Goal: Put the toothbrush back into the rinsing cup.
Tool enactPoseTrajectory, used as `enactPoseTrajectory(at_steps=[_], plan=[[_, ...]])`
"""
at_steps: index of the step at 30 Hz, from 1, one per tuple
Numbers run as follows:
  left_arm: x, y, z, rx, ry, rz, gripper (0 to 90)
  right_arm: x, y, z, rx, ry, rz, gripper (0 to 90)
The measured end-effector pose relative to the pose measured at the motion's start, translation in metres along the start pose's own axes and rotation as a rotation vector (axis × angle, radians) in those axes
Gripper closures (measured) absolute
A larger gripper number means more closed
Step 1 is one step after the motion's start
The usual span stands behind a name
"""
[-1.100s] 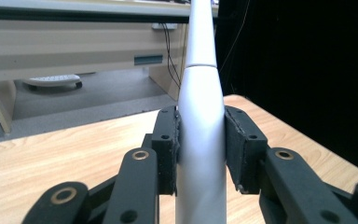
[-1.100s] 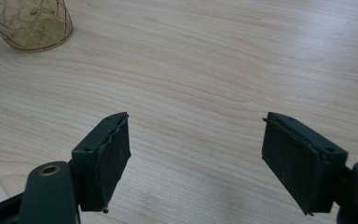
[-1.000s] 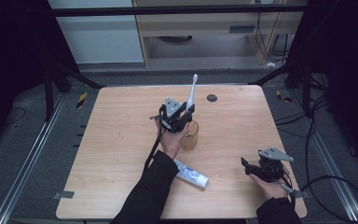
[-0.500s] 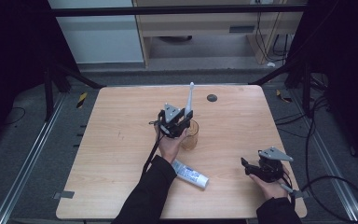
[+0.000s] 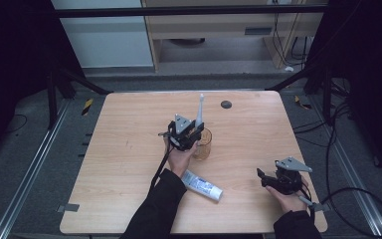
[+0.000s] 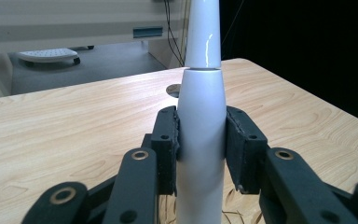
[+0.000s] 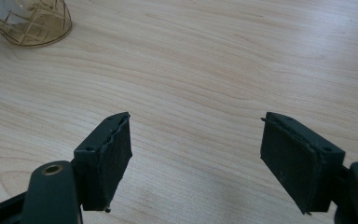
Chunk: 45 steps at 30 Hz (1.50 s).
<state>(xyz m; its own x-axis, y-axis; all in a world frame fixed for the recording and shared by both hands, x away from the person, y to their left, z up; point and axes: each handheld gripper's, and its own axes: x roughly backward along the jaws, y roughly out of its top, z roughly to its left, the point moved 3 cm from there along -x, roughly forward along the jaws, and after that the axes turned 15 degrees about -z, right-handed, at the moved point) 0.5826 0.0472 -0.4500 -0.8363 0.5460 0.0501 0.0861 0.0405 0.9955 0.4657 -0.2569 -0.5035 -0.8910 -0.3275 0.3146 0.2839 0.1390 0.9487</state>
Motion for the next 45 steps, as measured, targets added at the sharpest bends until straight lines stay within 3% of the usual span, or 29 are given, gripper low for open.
enactPoseTrajectory(at_steps=[15,25,45], plan=[[0.0074,-0.0055,0.0015,-0.027,-0.016,0.003,65.1,0.0001,-0.0001,0.0002,-0.002,-0.001,0.001,24.7],[0.0083,-0.0075,0.0037,-0.029,-0.032,0.009,54.1,0.0000,0.0001,0.0009,-0.007,0.000,0.005,24.5],[0.0066,-0.0091,0.0030,-0.048,-0.024,0.013,55.2,0.0001,0.0002,0.0007,-0.007,0.000,0.006,24.5]])
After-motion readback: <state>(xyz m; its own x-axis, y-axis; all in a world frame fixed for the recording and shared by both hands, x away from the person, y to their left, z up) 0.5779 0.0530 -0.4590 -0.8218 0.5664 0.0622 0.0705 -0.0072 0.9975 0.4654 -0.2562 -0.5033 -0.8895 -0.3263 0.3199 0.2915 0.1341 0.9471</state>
